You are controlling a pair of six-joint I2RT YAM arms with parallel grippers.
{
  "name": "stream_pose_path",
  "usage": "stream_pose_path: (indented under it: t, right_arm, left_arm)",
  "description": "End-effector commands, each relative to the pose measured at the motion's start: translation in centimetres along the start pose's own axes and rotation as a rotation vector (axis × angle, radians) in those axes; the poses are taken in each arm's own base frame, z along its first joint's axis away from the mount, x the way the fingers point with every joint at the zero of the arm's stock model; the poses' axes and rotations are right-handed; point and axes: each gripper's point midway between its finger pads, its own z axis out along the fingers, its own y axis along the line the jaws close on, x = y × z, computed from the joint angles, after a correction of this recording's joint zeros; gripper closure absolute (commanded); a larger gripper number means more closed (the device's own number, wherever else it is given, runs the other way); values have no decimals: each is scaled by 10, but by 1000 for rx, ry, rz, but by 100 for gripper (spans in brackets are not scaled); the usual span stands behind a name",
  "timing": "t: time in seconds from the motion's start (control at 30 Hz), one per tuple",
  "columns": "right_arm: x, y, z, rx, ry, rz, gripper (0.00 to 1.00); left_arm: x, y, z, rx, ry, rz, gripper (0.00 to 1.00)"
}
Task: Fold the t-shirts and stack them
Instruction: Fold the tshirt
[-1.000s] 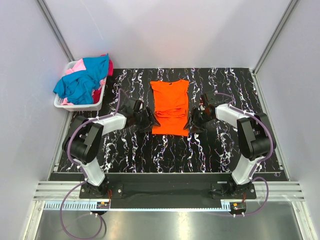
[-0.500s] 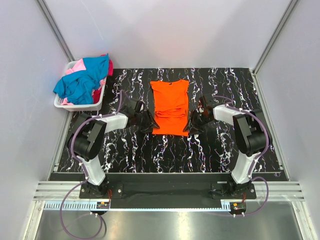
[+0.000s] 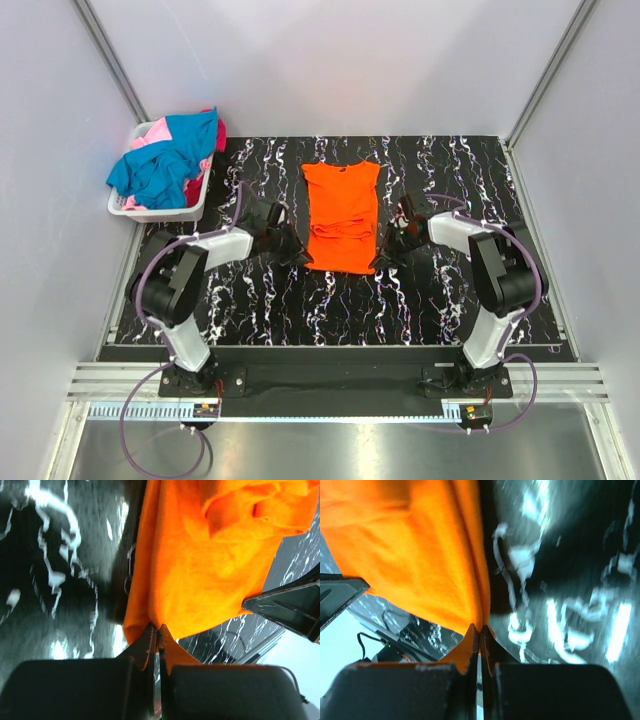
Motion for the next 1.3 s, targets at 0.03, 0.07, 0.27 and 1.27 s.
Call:
stream_pose_path:
  t: [0.03,0.07,0.27,1.27]
  right_arm:
    - [6,26,-38,-41,-68,-59,100]
    - [7,31,-48,-50,-87,-69,100]
    - [8,47,-75,-82,-137,-97,100]
    - [-30,81,-140,-48,-379,-233,100]
  left_arm:
    - [0,-10,-32,30,-67,55,100]
    - [-1,-15,-40,48,-87,66,100]
    - [-2,-28,-68,75,-149,96,100]
    - [-44,-96,-122,186,-367,301,100]
